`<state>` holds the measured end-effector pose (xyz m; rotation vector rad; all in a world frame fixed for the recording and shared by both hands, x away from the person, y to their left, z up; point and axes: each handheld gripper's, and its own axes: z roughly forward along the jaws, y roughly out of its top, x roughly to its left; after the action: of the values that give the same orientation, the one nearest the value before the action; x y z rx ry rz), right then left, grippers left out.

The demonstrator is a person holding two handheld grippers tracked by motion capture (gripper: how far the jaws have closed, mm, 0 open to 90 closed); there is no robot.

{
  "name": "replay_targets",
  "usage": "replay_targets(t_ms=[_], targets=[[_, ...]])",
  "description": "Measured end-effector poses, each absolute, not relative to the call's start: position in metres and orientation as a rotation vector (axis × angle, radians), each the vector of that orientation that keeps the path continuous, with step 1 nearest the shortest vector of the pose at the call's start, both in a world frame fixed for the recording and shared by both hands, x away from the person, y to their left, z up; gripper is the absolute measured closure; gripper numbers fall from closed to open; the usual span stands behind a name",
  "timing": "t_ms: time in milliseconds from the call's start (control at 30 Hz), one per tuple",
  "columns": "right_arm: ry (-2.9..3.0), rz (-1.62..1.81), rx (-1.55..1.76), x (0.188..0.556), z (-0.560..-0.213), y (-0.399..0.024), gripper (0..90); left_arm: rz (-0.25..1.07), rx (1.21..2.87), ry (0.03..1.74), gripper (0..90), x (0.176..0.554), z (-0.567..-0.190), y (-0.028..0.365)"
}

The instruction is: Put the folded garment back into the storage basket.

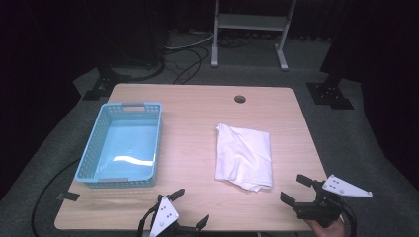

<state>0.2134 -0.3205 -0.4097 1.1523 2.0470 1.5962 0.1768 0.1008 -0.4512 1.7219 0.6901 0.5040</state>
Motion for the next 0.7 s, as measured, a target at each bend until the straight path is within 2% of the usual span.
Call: replay_targets(t_ms=[700], targets=[[2.165, 1.551, 1.103, 0.249, -0.402, -0.305, 4.1, 0.504, 1.717, 0.689, 0.6, 0.176, -0.45, 0.101]])
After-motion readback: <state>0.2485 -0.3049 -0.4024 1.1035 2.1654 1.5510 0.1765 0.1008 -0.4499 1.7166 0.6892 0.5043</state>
